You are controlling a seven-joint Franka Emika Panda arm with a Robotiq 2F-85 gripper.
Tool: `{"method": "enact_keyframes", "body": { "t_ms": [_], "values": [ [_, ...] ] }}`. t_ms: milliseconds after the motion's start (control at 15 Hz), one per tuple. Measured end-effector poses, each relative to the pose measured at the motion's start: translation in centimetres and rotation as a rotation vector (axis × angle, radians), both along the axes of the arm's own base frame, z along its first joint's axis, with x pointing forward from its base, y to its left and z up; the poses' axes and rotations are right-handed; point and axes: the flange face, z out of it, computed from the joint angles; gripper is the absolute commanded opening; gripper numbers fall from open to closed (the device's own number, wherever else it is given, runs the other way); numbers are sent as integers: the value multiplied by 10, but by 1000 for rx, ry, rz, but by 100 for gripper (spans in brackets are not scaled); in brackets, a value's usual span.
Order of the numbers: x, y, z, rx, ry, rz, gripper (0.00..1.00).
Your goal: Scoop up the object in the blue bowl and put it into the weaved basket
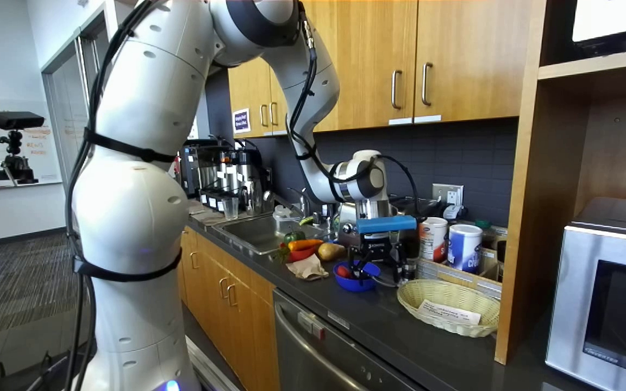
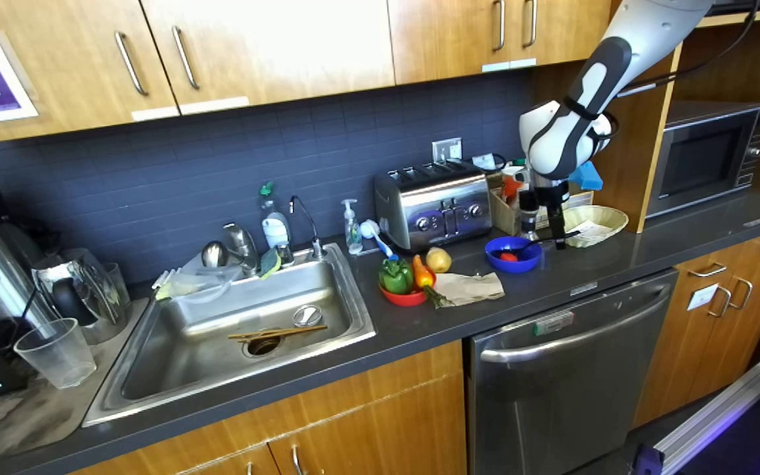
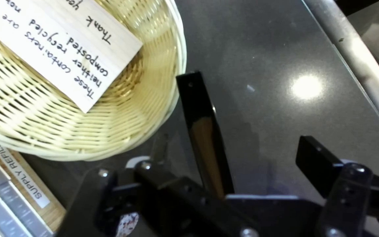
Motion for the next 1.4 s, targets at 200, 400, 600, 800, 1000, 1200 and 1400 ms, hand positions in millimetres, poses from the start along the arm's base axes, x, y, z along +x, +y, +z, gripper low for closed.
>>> {"method": "enact_keyframes", "body": {
  "t_ms": [200,400,600,800,1000,1200,1400],
  "values": [
    [1,0,-2,-7,3,11,100],
    [5,-1,-8,-19,10,30,100],
    [8,-1,-11,-28,13,44,78],
    [11,-1,-11,-29,10,46,61],
    [13,-2,-12,-29,9,45,38],
    [13,-3,-11,-29,8,45,15],
    [13,-3,-11,-29,7,45,6]
  ]
}}
